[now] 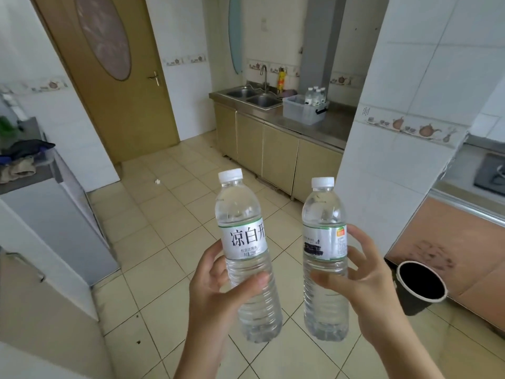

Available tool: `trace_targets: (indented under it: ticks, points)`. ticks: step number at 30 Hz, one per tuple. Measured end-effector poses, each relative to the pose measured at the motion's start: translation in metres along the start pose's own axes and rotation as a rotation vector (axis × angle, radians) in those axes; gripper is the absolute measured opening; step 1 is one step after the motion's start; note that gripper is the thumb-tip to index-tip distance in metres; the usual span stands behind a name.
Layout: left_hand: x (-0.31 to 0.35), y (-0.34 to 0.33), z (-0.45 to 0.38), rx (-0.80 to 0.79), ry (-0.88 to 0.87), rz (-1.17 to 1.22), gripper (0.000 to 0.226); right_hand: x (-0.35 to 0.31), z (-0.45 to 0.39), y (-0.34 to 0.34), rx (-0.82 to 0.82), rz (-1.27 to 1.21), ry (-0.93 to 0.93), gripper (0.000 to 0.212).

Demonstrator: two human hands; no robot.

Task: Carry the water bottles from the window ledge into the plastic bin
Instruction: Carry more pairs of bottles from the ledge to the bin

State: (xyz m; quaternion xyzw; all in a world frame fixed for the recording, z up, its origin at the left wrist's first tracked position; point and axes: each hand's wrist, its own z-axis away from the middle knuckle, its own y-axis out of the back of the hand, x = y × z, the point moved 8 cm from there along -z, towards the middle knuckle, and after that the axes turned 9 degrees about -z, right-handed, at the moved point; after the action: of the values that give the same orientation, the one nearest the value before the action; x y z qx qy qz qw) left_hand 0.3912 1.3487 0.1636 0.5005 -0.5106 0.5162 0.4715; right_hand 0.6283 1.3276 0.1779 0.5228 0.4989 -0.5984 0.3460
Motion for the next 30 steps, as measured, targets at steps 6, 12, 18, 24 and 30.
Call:
trace_targets:
  ticks: [6, 12, 18, 24, 30]
  points:
    - [-0.005, -0.020, -0.084, -0.025, -0.011, 0.013, 0.079, 0.005, -0.082, -0.007, 0.004, -0.004, 0.008, 0.085]
    - [-0.013, -0.048, -0.186, -0.015, -0.019, 0.004, 0.080, 0.024, -0.190, -0.010, -0.018, -0.041, 0.005, 0.088]
    - [-0.010, -0.081, -0.306, 0.007, -0.009, -0.063, 0.077, 0.034, -0.315, -0.017, -0.011, -0.054, -0.016, 0.082]
    - [-0.011, -0.102, -0.410, 0.021, 0.006, -0.060, 0.078, 0.032, -0.423, -0.029, -0.011, -0.040, -0.006, 0.083]
    - [-0.022, -0.113, -0.522, 0.007, 0.022, -0.044, 0.083, 0.044, -0.525, -0.049, 0.005, -0.027, 0.007, 0.080]
